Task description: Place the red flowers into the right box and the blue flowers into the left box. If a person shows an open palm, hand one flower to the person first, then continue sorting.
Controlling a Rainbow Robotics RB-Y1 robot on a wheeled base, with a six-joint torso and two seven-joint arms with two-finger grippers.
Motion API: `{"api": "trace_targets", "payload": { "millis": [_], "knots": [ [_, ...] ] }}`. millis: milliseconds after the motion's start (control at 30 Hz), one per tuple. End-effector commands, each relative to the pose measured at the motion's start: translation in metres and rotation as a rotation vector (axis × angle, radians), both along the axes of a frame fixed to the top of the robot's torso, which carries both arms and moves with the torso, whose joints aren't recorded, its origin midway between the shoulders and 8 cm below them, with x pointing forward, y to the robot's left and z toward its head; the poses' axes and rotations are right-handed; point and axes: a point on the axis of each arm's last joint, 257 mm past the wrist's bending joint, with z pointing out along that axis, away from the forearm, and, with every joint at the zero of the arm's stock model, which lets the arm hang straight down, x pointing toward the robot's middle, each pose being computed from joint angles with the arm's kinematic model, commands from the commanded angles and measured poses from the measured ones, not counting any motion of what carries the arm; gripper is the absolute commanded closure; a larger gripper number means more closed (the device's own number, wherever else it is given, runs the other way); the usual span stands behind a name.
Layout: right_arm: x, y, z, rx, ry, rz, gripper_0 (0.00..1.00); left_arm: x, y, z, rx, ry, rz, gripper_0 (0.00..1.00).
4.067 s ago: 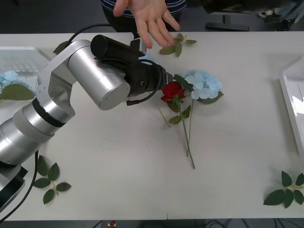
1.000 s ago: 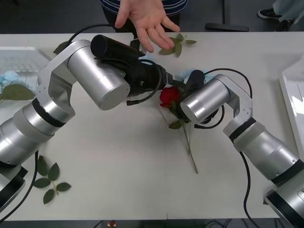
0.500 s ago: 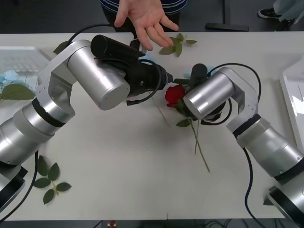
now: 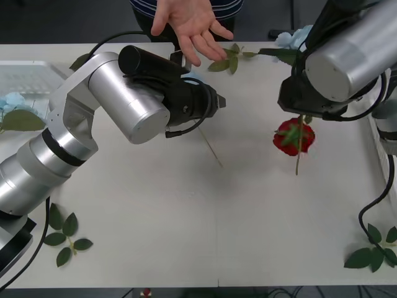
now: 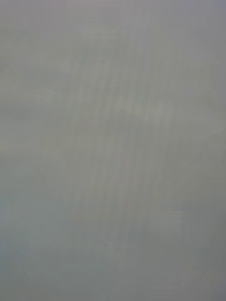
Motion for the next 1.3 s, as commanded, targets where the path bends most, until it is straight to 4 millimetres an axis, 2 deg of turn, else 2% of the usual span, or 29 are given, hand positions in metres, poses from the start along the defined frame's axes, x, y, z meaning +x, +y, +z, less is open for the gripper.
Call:
{"api": "trace_targets", "payload": {
  "millis": [33,167,333,467,733,967,1300],
  "knots": [
    [-0.004,0.016,0.051,-0.032,-0.120,0.131,1.00,0.001,-0.015,0.031,-0.017,-0.057,-0.041,0.00],
    [-0.006,0.026,0.076,-0.032,-0.217,0.164,1.00,0.001,-0.015,0.031,-0.017,-0.057,-0.041,0.00],
    [-0.003,0.031,0.095,-0.029,-0.307,0.169,1.00,0.001,-0.015,0.031,-0.017,-0.057,-0.041,0.00],
    [0.007,0.036,0.110,-0.011,-0.388,0.167,1.00,0.001,-0.015,0.031,-0.017,-0.057,-0.041,0.00],
    [0.005,0.030,0.105,-0.017,-0.370,0.141,1.00,0.001,-0.015,0.031,-0.017,-0.057,-0.041,0.00],
    [0.006,0.034,0.107,-0.005,-0.378,0.151,1.00,0.001,-0.015,0.031,-0.017,-0.057,-0.041,0.00],
    [0.024,0.047,0.136,0.061,-0.517,0.163,1.00,0.001,-0.015,0.031,-0.017,-0.057,-0.041,0.00]
  ]
}}
